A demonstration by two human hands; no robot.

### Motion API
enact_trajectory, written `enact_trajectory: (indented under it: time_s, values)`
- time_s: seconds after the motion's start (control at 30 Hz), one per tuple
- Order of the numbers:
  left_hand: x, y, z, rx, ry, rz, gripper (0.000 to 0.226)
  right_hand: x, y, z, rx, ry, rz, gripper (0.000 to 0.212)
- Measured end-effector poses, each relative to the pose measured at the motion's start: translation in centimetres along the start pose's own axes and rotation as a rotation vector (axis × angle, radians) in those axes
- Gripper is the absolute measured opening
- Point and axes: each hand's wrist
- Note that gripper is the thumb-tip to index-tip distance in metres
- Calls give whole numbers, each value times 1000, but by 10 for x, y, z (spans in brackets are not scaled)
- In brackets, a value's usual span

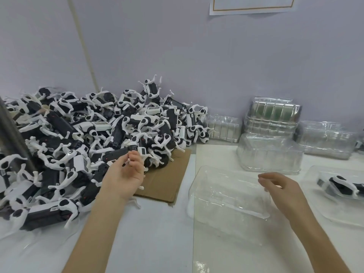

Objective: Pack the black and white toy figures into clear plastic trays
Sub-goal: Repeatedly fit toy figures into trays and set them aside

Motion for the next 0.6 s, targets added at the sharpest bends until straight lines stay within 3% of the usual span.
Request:
enact_trajectory:
  time_s: [0.13, 0.37, 0.5, 0.6]
  values:
    - [-4, 2, -18, -163, 23, 46, 15, 1, -4, 1, -47, 48, 61, 17]
    - [3, -18, -36, -288, -201, 138, 45, 5, -9, 1, -70, 122, 133, 21]
    - [14, -65, -55, -431, -301, 278, 45, 14, -16, -1, -107, 193, 301, 25]
    - [28, -107, -62, -475, -420, 423, 36, 23, -26, -4, -91, 112, 493, 43]
Point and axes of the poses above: each hand's wrist, its own x-axis away from the middle knuckle, its own z-axis out of the back of the hand, y = z × x, and after that the axes turned 4 degrees about -x, right-handed
